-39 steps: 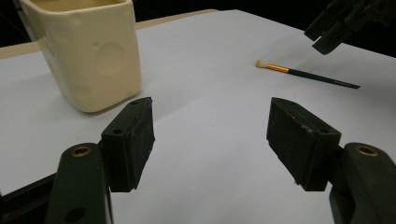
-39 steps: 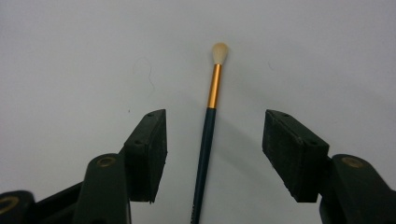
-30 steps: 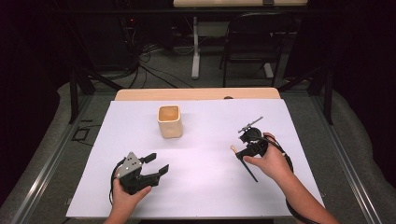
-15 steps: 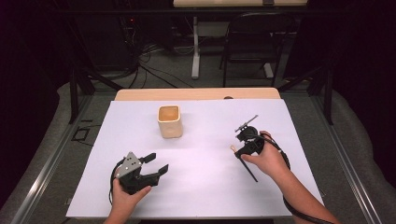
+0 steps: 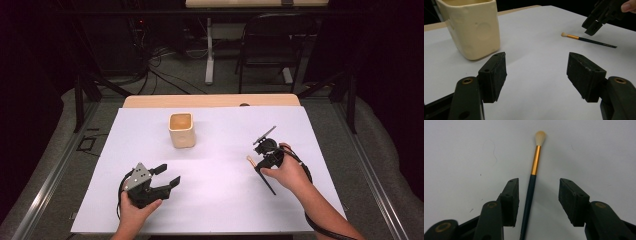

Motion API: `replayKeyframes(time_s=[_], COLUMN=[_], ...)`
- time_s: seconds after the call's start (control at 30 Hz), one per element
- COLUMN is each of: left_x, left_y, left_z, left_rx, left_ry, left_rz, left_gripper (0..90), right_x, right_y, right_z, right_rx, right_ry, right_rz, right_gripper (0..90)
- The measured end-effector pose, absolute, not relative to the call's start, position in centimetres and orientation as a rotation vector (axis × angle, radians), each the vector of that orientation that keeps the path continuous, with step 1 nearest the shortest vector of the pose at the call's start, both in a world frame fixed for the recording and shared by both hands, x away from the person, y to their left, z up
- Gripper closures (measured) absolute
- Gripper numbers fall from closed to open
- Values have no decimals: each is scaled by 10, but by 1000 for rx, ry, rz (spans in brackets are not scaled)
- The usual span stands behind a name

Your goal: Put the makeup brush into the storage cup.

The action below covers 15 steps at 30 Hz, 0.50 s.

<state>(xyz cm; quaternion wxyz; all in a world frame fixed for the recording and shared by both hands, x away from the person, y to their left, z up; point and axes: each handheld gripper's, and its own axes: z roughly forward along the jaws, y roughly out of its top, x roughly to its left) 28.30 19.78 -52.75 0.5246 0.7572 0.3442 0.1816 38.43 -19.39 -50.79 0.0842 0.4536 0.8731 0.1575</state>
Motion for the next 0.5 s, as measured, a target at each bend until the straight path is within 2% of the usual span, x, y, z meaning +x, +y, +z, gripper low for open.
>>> replayKeyframes(time_s=[0.5], left_x=[283], left_y=[198], left_z=[-528], left_rx=[1814], left_ry=[822], left_rz=[435], left_gripper=[322], right_x=[379], right_y=[-196], right_z=[-514], right_rx=[1390], right_ry=[2669], right_rz=[372], right_gripper=[587])
